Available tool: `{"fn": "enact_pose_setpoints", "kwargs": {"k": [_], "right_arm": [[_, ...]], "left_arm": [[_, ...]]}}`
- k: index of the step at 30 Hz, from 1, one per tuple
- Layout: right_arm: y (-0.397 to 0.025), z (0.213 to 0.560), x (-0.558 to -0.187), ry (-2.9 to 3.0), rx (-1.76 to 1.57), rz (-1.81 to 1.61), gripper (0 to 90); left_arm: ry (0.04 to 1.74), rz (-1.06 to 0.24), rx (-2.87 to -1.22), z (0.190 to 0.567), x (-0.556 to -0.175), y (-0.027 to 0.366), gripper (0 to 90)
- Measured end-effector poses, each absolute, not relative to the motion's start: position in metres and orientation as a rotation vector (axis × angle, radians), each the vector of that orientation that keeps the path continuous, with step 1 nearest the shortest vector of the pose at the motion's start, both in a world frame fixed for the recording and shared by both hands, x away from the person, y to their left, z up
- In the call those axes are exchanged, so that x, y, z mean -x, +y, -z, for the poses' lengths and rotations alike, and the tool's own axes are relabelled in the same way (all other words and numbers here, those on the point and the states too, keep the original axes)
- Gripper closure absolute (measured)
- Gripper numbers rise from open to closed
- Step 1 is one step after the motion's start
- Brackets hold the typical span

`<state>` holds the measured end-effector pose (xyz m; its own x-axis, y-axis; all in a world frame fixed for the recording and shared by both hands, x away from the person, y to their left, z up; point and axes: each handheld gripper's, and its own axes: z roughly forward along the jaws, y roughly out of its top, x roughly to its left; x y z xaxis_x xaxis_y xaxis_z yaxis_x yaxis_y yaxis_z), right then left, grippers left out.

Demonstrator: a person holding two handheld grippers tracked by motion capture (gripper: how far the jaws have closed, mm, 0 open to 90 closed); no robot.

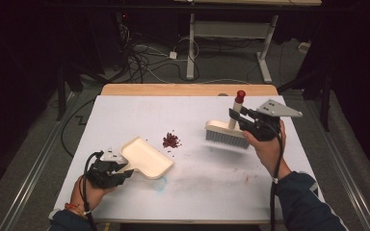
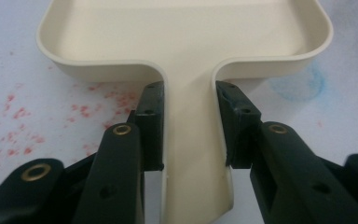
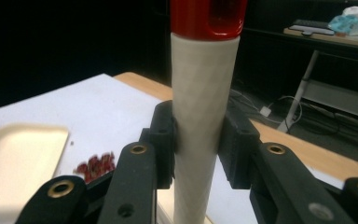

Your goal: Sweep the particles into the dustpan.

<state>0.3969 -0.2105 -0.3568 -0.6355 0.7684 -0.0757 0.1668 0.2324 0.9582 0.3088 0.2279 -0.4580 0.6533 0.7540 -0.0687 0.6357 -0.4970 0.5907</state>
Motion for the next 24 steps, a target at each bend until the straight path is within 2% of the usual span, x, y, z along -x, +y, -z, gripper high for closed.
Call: {"fn": "enact_pose_setpoints", "kwargs": {"k": [6, 15, 24], "right_arm": [[-0.167, 0.352, -0.426, 1.957, -0.834, -1.413, 69.7], [-0.108, 0.368, -0.462, 1.941, -0.897, -1.416, 69.7], [-0.081, 0.390, -0.476, 1.911, -0.965, -1.380, 69.7]], "left_arm": [[1.070, -0.269, -2.287, 0.462, -0.307, 0.222, 63.8], [1.102, -0.242, -2.276, 0.469, -0.306, 0.227, 63.7], [1.117, -0.226, -2.273, 0.475, -0.307, 0.226, 63.7]]}}
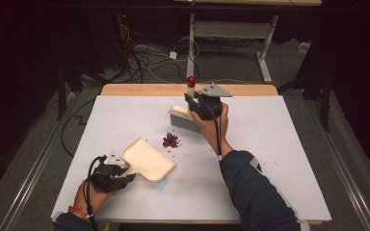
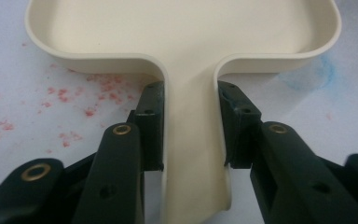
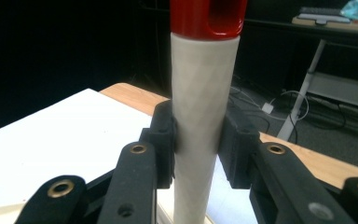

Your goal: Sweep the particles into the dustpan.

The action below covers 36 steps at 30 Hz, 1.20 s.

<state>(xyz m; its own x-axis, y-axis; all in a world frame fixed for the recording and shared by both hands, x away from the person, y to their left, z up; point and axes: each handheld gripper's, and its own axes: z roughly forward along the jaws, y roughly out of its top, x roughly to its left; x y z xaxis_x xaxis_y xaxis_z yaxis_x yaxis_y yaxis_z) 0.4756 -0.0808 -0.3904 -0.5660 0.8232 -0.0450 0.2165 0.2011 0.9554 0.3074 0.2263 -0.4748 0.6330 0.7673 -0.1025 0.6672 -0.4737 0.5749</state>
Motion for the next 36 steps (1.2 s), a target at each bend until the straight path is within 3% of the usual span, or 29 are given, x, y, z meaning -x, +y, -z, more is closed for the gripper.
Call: {"fn": "enact_pose_setpoints", "kwargs": {"k": [6, 12, 36], "right_arm": [[-0.067, 0.392, -0.465, 1.950, -0.906, -1.366, 69.8], [-0.045, 0.393, -0.429, 2.061, -0.791, -1.322, 69.5], [-0.023, 0.397, -0.367, 2.159, -0.761, -1.385, 68.0]], "left_arm": [[1.126, -0.228, -2.271, 0.476, -0.307, 0.224, 63.7], [1.142, -0.249, -2.265, 0.476, -0.306, 0.217, 63.6], [1.181, -0.267, -2.255, 0.473, -0.306, 0.204, 63.6]]}}
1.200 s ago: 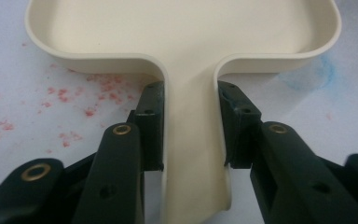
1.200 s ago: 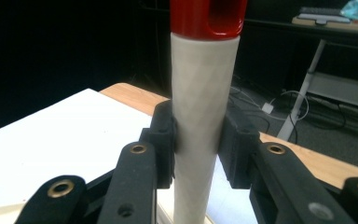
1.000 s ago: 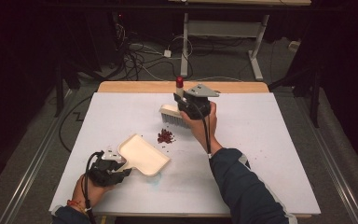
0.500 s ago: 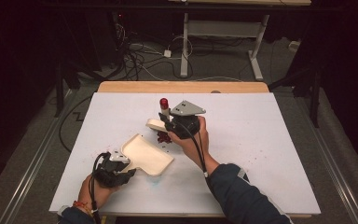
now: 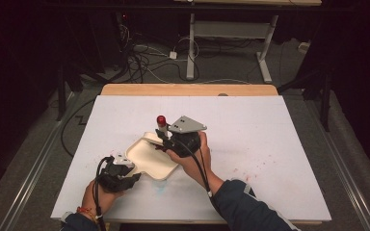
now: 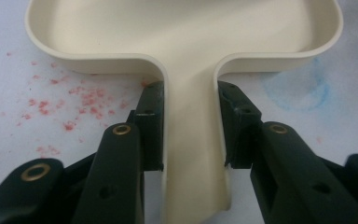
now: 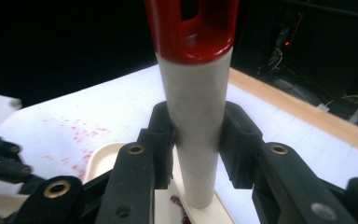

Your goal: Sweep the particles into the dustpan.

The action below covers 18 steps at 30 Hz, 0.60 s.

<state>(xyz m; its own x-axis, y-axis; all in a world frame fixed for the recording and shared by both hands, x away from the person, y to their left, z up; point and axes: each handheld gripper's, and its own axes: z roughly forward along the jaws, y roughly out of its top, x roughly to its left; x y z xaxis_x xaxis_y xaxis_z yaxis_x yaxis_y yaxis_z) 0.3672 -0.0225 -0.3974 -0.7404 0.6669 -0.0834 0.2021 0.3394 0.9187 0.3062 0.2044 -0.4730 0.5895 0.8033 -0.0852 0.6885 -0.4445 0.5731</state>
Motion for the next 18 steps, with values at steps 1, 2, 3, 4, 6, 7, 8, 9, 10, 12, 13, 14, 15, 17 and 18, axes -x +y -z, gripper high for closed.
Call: {"fn": "enact_pose_setpoints", "kwargs": {"k": [1, 2, 3, 4, 6, 7, 8, 9, 10, 12, 13, 14, 15, 17, 18], "right_arm": [[-0.023, 0.399, -0.363, 2.156, -0.770, -1.398, 67.8], [-0.023, 0.399, -0.363, 2.156, -0.770, -1.398, 67.8], [-0.022, 0.399, -0.360, 2.157, -0.767, -1.404, 67.8], [-0.021, 0.399, -0.359, 2.159, -0.767, -1.408, 67.8], [-0.021, 0.398, -0.357, 2.165, -0.764, -1.404, 67.9], [-0.019, 0.397, -0.354, 2.164, -0.762, -1.419, 68.0], [-0.019, 0.397, -0.352, 2.163, -0.760, -1.426, 68.1], [-0.019, 0.397, -0.352, 2.163, -0.760, -1.426, 68.1], [-0.018, 0.396, -0.349, 2.174, -0.762, -1.442, 68.0], [-0.017, 0.396, -0.347, 2.176, -0.758, -1.453, 68.0], [-0.016, 0.397, -0.345, 2.181, -0.750, -1.462, 68.0], [-0.014, 0.398, -0.340, 2.184, -0.752, -1.471, 67.8], [-0.014, 0.398, -0.340, 2.184, -0.752, -1.471, 67.8], [-0.011, 0.399, -0.335, 2.186, -0.739, -1.485, 67.8], [-0.011, 0.399, -0.335, 2.186, -0.739, -1.485, 67.8]], "left_arm": [[1.182, -0.267, -2.254, 0.473, -0.306, 0.204, 63.6], [1.184, -0.267, -2.255, 0.473, -0.306, 0.203, 63.6], [1.184, -0.270, -2.256, 0.474, -0.306, 0.203, 63.6], [1.186, -0.272, -2.255, 0.474, -0.306, 0.202, 63.5], [1.187, -0.275, -2.259, 0.474, -0.307, 0.201, 63.5], [1.188, -0.274, -2.258, 0.474, -0.307, 0.201, 63.5], [1.187, -0.275, -2.262, 0.474, -0.307, 0.201, 63.6], [1.186, -0.275, -2.263, 0.474, -0.307, 0.201, 63.6], [1.188, -0.277, -2.262, 0.474, -0.307, 0.201, 63.5], [1.185, -0.281, -2.265, 0.473, -0.307, 0.201, 63.5], [1.187, -0.282, -2.260, 0.473, -0.307, 0.201, 63.6], [1.190, -0.282, -2.254, 0.472, -0.308, 0.202, 63.5], [1.185, -0.280, -2.262, 0.472, -0.308, 0.202, 63.5], [1.183, -0.281, -2.265, 0.473, -0.308, 0.203, 63.5], [1.182, -0.279, -2.268, 0.473, -0.308, 0.203, 63.5]]}}
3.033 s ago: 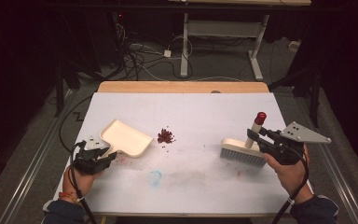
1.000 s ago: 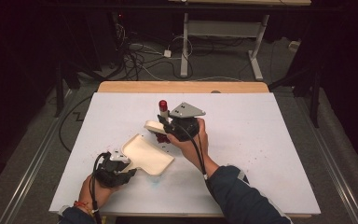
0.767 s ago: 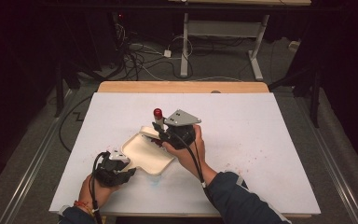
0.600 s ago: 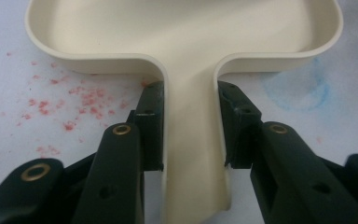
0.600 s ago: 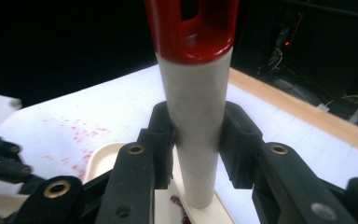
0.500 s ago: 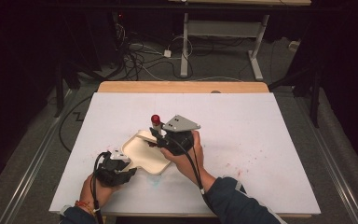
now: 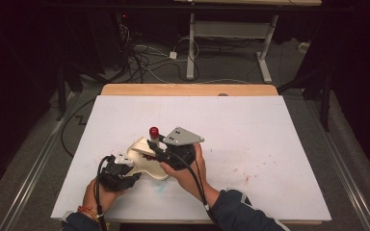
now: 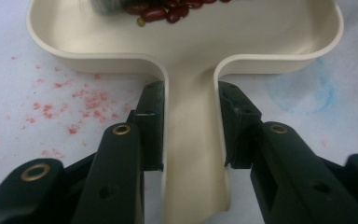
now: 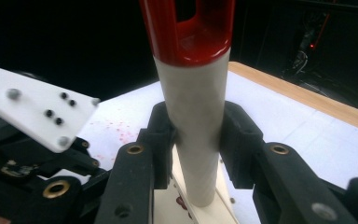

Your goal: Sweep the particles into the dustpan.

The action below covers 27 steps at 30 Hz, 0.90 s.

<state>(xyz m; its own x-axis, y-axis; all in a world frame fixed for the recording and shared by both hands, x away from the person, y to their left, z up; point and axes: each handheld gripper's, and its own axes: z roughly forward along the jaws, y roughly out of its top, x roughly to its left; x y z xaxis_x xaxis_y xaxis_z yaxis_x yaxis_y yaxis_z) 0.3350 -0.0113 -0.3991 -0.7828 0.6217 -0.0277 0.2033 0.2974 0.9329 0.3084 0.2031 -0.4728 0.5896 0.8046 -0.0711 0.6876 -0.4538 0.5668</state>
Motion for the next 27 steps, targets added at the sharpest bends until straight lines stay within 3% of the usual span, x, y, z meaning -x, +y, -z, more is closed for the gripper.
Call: {"fn": "enact_pose_setpoints", "kwargs": {"k": [27], "right_arm": [[-0.012, 0.376, -0.349, 2.242, -0.767, -1.565, 69.7]], "left_arm": [[1.148, -0.268, -2.300, 0.478, -0.308, 0.209, 63.4]]}}
